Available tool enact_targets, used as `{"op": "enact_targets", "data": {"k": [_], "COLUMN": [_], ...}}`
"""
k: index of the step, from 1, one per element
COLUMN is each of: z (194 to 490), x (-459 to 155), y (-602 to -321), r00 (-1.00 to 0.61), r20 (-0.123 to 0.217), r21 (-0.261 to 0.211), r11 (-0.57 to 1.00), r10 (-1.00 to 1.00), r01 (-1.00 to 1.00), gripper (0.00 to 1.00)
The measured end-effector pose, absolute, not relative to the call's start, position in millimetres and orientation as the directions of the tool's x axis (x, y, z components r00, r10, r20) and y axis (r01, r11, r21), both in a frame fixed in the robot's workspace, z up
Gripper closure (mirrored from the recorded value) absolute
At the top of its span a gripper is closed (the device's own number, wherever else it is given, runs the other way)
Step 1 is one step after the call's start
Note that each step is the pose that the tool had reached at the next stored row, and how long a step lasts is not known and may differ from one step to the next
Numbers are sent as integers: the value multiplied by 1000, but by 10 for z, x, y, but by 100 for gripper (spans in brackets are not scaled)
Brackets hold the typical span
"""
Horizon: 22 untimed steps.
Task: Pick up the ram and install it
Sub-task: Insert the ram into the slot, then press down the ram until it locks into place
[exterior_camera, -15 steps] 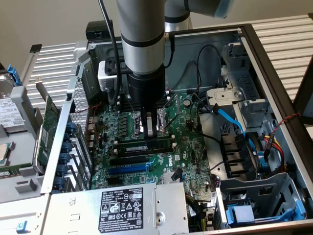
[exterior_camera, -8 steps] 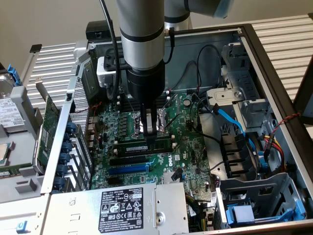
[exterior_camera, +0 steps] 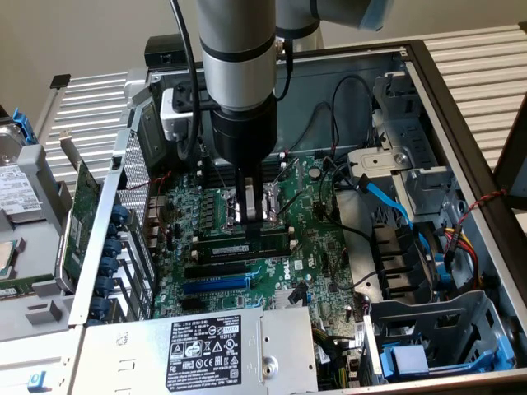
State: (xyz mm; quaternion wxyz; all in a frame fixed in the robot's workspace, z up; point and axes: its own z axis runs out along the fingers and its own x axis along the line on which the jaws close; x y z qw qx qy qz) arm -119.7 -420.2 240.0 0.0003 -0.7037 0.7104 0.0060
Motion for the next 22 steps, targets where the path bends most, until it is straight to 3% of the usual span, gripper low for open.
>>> {"op": "enact_targets", "data": {"k": [16,19,22], "z": [2431,2432,2430], "x": [-1243,-1268,-1279], "y": [-4202,-4201,-4202], "r00": [-10,-10,-10], "r20": [-9,-9,-9], "r21": [11,15,15], "r11": [9,10,9], "r10": [-1000,-1000,-1000], "r01": [-1000,-1000,-1000], "gripper": [78,89,89]}}
